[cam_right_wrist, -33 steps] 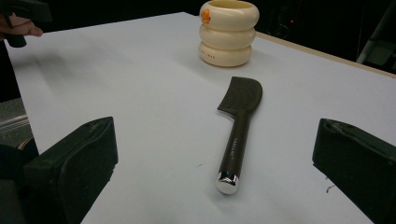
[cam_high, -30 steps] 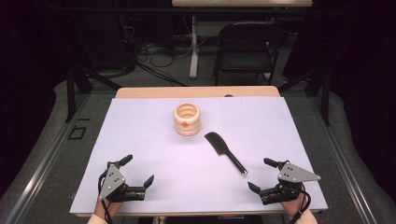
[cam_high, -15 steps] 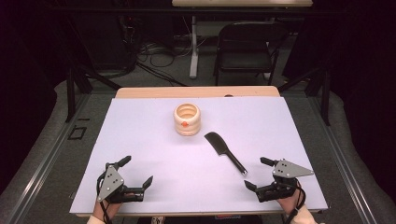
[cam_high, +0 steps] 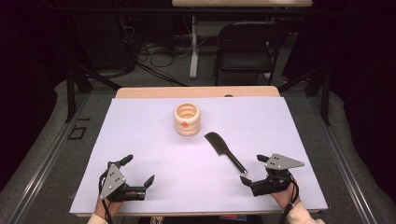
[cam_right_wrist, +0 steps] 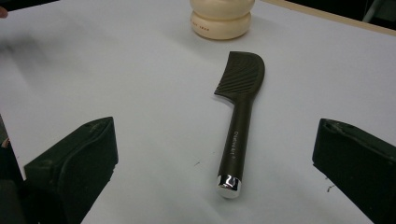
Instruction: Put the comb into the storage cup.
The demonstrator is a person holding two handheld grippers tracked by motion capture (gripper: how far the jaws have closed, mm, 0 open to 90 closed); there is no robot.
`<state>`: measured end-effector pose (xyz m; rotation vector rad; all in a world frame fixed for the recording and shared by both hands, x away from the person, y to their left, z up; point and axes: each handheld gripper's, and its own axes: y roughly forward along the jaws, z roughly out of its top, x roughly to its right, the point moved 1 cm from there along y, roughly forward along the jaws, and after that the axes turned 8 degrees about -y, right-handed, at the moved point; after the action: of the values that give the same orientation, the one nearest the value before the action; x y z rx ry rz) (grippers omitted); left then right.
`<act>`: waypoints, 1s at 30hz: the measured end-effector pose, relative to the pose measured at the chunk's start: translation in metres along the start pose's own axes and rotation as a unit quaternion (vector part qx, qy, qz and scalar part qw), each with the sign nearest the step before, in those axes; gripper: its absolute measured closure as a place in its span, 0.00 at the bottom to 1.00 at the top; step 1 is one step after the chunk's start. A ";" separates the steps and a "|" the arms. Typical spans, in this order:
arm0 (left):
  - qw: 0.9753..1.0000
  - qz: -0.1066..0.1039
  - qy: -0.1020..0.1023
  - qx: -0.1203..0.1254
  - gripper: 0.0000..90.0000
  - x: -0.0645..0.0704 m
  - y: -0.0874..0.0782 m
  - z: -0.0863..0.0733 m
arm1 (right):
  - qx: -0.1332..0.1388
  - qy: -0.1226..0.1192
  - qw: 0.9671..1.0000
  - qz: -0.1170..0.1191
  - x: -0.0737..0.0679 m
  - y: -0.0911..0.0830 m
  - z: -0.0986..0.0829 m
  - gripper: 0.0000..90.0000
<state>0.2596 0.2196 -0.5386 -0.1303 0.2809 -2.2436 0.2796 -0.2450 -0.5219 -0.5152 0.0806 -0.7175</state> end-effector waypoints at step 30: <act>1.000 0.001 0.002 -0.003 0.00 0.000 0.001 0.000 | -0.118 0.020 0.993 0.017 0.009 0.033 0.022 0.00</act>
<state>0.2598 0.2191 -0.5388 -0.1300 0.2896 -2.2422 0.3113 -0.2204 -0.5170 -0.7239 0.2131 -0.6886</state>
